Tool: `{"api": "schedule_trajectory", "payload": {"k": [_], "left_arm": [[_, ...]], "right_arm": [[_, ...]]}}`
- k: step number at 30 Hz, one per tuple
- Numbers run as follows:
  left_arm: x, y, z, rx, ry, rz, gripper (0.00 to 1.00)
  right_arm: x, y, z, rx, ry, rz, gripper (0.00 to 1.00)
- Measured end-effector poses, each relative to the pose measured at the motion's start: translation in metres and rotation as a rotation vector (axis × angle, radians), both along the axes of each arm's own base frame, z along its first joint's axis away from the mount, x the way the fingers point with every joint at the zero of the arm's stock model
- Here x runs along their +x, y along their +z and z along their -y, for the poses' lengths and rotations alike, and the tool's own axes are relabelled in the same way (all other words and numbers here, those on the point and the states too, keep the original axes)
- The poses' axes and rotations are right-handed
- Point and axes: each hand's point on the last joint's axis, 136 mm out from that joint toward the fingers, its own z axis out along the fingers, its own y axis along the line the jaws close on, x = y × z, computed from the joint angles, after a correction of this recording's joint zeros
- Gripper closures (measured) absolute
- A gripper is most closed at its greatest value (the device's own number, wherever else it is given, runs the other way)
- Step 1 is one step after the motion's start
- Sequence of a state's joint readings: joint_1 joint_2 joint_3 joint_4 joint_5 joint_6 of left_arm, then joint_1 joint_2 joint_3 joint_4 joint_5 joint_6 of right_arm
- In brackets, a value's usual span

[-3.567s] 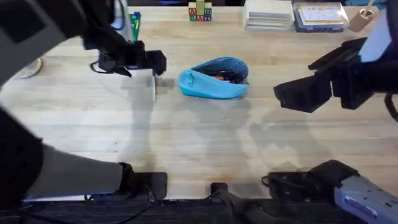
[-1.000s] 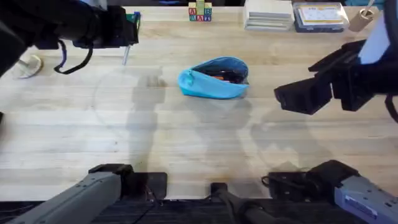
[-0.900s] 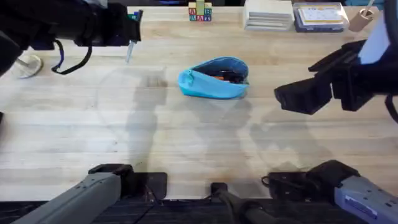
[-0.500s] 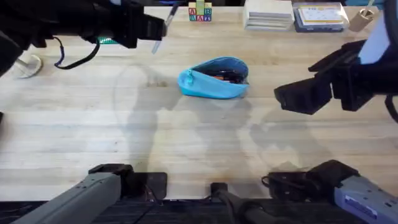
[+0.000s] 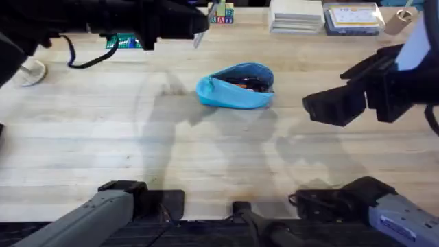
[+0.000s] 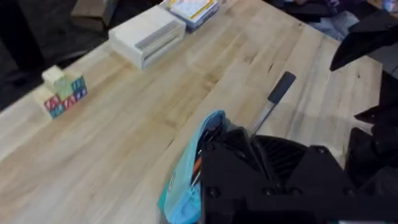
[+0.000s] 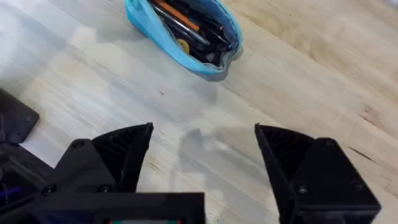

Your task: Unzip the bag, pick up the pens from the table one at a time and place them inside, then zip the bag closed.

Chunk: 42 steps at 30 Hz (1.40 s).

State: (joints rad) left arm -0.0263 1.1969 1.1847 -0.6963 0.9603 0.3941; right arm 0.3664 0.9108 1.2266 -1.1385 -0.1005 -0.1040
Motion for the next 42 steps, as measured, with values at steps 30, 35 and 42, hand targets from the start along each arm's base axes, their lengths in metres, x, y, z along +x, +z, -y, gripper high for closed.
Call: {"api": "schedule_trajectory", "payload": {"k": [30,35,42], "left_arm": [[0.035,-0.064,0.077,0.154,-0.116,0.009,0.958],[0.036,-0.081,0.077,0.169,-0.119,-0.049,0.958],[0.03,-0.109,0.075,0.199,-0.128,-0.168,0.958]], "right_arm": [[0.0,0.0,0.0,0.0,0.0,0.0,0.004],[0.0,0.0,0.0,0.0,0.0,0.0,0.003],[0.0,0.0,0.0,0.0,0.0,0.0,0.004]]}}
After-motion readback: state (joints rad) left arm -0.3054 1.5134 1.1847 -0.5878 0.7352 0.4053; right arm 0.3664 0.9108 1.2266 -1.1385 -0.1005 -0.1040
